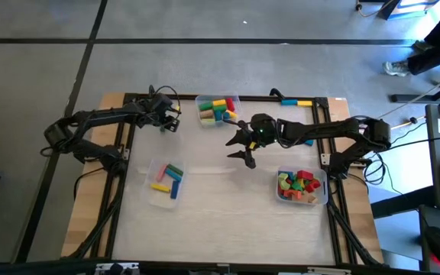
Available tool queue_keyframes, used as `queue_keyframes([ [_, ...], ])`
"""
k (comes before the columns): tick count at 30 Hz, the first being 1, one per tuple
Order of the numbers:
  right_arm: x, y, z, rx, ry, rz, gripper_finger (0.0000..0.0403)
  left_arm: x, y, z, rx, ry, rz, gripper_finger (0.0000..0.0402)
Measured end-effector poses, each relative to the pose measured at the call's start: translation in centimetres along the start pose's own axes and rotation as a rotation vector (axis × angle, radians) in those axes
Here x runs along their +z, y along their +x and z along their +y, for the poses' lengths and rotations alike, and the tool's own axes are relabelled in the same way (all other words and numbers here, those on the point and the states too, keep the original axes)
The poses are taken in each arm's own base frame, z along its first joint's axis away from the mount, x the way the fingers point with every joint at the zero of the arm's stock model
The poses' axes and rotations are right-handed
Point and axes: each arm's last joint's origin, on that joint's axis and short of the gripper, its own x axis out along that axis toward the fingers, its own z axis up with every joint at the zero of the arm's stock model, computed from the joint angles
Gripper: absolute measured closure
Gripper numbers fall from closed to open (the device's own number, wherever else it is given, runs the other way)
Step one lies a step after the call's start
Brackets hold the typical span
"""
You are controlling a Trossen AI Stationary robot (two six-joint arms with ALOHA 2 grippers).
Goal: Sort blocks by size
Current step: Put the green rectangular block into the bottom left transparent bin
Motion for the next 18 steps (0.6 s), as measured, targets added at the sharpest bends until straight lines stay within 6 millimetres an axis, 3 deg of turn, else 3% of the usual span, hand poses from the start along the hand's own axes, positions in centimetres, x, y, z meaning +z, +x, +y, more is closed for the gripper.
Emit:
queue_keyframes([
  [10, 0.0, 0.0, 0.0, 0.0, 0.002, -0.001, 0.0178, -1.8, 3.2, 0.9, 0.045, -0.011, 0.122, 0.0183],
  [15, 0.0, 0.0, 0.0, -0.007, 0.0, 0.0, 0.0178, -1.6, 3.8, 0.9, 0.016, -0.017, 0.106, 0.0187],
  [18, 0.0, 0.0, 0.0, -0.007, 0.0, 0.0, 0.0178, -1.5, 3.8, 0.9, 0.009, -0.001, 0.096, 0.021],
])
